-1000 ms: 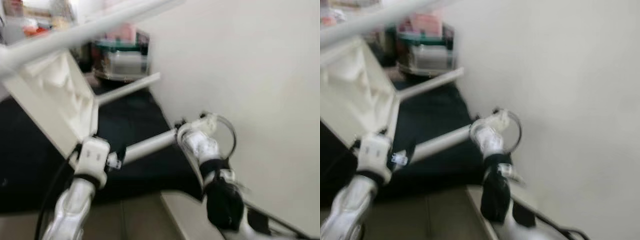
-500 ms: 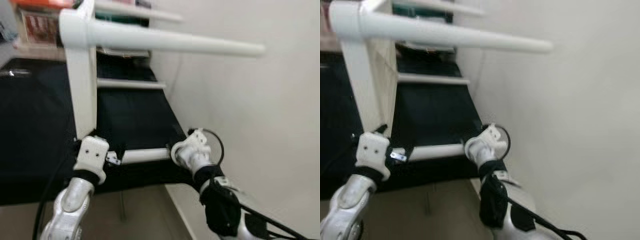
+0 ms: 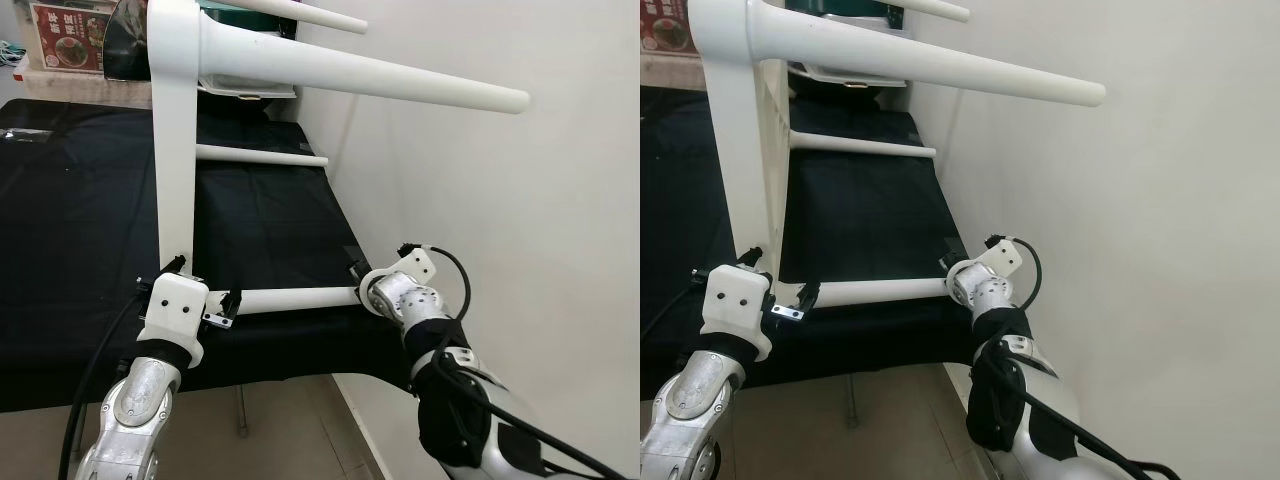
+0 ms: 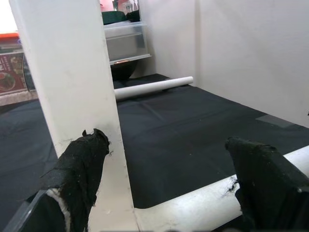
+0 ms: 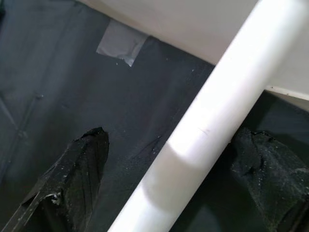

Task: Building children table

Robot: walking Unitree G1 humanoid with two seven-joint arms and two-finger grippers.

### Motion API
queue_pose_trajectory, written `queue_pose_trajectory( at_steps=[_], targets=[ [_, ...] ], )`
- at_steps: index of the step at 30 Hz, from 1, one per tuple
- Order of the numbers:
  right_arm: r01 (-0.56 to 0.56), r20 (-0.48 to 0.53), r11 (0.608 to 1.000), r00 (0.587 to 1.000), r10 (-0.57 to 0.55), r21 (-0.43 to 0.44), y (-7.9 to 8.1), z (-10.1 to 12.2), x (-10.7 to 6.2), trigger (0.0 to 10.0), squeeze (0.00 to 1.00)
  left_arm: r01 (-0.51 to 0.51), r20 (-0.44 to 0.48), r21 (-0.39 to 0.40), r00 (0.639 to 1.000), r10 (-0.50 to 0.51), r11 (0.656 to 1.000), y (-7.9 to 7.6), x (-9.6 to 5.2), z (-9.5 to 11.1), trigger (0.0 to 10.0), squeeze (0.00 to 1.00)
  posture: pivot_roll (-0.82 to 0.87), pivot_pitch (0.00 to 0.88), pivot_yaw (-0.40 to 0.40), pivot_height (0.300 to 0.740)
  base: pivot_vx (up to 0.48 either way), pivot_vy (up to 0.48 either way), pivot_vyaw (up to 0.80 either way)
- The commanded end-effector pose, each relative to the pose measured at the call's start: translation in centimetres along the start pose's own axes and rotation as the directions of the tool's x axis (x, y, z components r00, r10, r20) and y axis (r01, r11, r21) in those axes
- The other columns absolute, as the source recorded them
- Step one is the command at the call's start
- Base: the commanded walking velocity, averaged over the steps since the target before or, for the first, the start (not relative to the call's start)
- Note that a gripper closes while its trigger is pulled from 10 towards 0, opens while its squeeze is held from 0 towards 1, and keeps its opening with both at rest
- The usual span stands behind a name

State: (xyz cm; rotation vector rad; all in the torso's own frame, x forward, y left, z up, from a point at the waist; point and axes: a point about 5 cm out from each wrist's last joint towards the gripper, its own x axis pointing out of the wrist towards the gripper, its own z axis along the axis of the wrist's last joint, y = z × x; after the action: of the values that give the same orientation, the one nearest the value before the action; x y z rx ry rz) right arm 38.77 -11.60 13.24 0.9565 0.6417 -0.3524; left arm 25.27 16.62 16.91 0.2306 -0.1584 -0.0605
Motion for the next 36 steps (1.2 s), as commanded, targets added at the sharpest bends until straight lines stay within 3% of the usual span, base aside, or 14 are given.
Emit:
queue_pose_trajectory(
  at_steps=[1,5,8,12,13,17,18,19,21,22,24,27,30,36],
  targets=[
    [0.016,0.016,1.000,1.000,-0.016,0.004,-0.8,1.0,-0.1,10.0,1.00,0.012,-0.017,-0.005,1.000,-0.012,1.000,-0.4,0.0,-0.3,10.0,0.00,0.15,0.000,-0.217,0.740,0.000,0.000,0.00],
    [0.020,0.025,0.999,1.000,-0.019,-0.025,-1.5,1.6,-0.4,10.0,1.00,0.010,-0.017,-0.006,1.000,-0.010,1.000,-0.4,0.0,-0.3,10.0,0.00,0.15,0.000,-0.217,0.740,0.000,0.000,0.00],
    [0.026,0.035,0.990,0.999,-0.021,-0.139,-3.9,3.1,-2.0,10.0,1.00,0.011,-0.018,-0.008,1.000,-0.011,1.000,-0.4,0.0,-0.4,10.0,0.00,0.11,0.000,-0.199,0.740,0.000,0.000,0.00],
    [0.021,0.043,0.978,0.999,-0.012,-0.210,-4.8,3.4,-2.8,10.0,1.00,0.013,-0.019,-0.010,1.000,-0.013,1.000,-0.5,0.1,-0.5,10.0,0.00,0.11,0.000,-0.194,0.740,0.000,0.000,0.00],
    [0.017,0.102,0.943,0.995,0.019,-0.334,-5.3,3.9,-3.3,10.0,1.00,0.016,-0.017,-0.011,1.000,-0.016,1.000,-0.5,0.1,-0.4,10.0,0.00,0.10,0.000,-0.187,0.740,0.000,0.000,0.00],
    [0.016,0.132,0.905,0.990,0.044,-0.424,-5.6,4.0,-3.6,10.0,1.00,0.018,-0.016,-0.011,1.000,-0.018,1.000,-0.6,0.1,-0.4,10.0,0.00,0.10,0.000,-0.187,0.740,0.000,0.000,0.00],
    [0.034,0.216,0.768,0.967,0.137,-0.639,-5.4,4.0,-4.5,10.0,0.00,0.022,-0.004,-0.008,1.000,-0.022,1.000,-0.5,0.2,0.0,10.0,0.00,0.10,0.000,-0.178,0.740,0.000,0.000,0.00],
    [0.034,0.216,0.768,0.967,0.137,-0.639,-5.4,4.0,-4.5,10.0,0.00,0.022,-0.004,-0.008,1.000,-0.022,1.000,-0.5,0.2,0.0,10.0,0.00,0.10,0.000,-0.178,0.740,0.000,0.000,0.00],
    [0.064,0.266,0.668,0.942,0.205,-0.741,-4.8,3.6,-5.1,10.0,0.00,0.017,0.014,-0.005,1.000,-0.017,1.000,-0.4,0.2,0.4,10.0,0.00,0.10,0.000,-0.175,0.740,0.000,0.000,0.00],
    [0.064,0.266,0.668,0.942,0.205,-0.741,-4.8,3.6,-5.1,10.0,0.00,0.017,0.014,-0.005,1.000,-0.017,1.000,-0.4,0.2,0.4,10.0,0.00,0.10,0.000,-0.175,0.740,0.000,0.000,0.00],
    [0.124,0.326,0.584,0.910,0.255,-0.802,-4.2,3.3,-5.4,10.0,0.00,0.001,0.034,0.002,0.999,-0.001,1.000,-0.2,0.1,0.7,10.0,0.00,0.10,0.000,-0.178,0.740,0.000,0.000,0.00],
    [0.151,0.343,0.555,0.903,0.260,-0.818,-4.0,3.2,-5.8,10.0,0.00,-0.005,0.040,0.007,0.999,0.005,1.000,-0.1,0.1,0.8,10.0,0.00,0.10,0.000,-0.178,0.740,0.000,0.000,0.00],
    [0.186,0.346,0.477,0.898,0.273,-0.859,-3.9,3.2,-6.2,10.0,0.00,-0.058,0.069,0.009,0.996,0.057,0.998,0.7,-0.2,1.4,10.0,0.00,0.11,0.000,-0.184,0.740,0.000,0.000,0.00],
    [0.191,0.361,0.475,0.884,0.298,-0.859,-4.4,3.7,-6.4,10.0,0.00,-0.105,0.088,-0.001,0.991,0.105,0.994,1.6,-1.0,1.9,10.0,0.00,0.12,0.000,-0.187,0.740,0.000,0.000,0.00]
  ],
)
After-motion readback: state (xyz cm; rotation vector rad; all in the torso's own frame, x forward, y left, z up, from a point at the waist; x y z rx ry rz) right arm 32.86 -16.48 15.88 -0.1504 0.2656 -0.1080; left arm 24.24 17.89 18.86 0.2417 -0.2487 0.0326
